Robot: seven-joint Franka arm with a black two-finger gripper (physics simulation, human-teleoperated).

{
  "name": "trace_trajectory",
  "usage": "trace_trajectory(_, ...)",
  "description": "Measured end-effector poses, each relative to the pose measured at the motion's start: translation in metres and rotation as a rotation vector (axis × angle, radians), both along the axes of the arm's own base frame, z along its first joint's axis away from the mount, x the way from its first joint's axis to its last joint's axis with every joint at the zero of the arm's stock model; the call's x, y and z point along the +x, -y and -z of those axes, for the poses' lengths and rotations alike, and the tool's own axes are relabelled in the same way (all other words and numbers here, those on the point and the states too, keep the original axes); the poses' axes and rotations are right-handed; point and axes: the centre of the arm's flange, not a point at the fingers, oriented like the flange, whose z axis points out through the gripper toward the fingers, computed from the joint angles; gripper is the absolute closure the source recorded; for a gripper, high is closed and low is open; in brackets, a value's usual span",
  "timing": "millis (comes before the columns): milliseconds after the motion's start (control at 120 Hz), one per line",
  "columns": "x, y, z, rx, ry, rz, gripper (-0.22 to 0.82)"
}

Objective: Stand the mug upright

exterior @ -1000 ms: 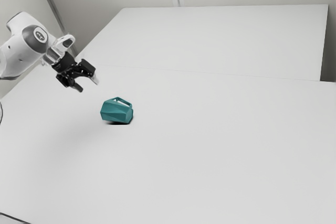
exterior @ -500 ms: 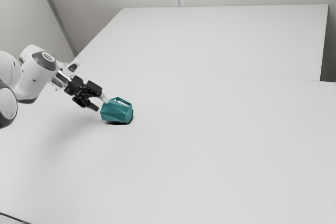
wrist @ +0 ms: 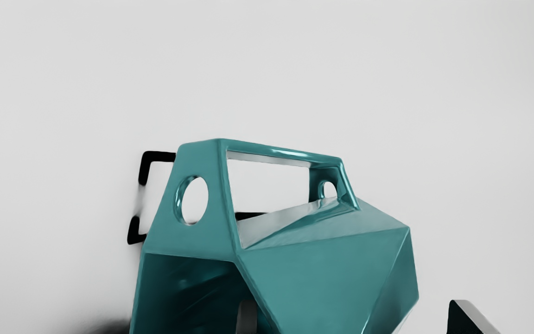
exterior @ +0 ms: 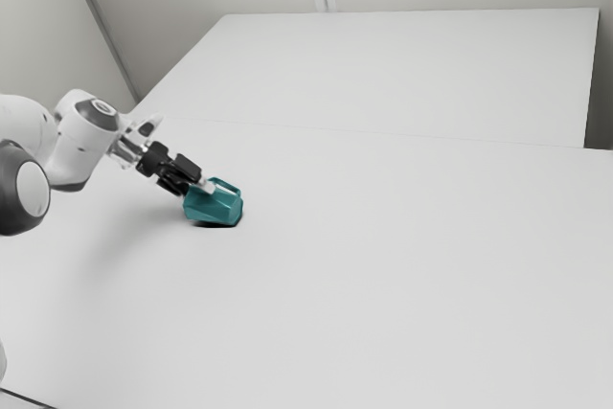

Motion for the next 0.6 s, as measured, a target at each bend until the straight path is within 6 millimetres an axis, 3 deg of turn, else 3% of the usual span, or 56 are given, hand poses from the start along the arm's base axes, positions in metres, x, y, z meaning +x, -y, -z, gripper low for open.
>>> trace_trajectory(333,0.009,0.015,-0.004,-0.062,0.076,0.026,0.62)
trace_trajectory(467,0.013,0.024,-0.011,-0.072,0.104,0.045,0.70)
trace_trajectory(600,0.016,0.032,-0.024,-0.075,0.130,0.060,0.73)
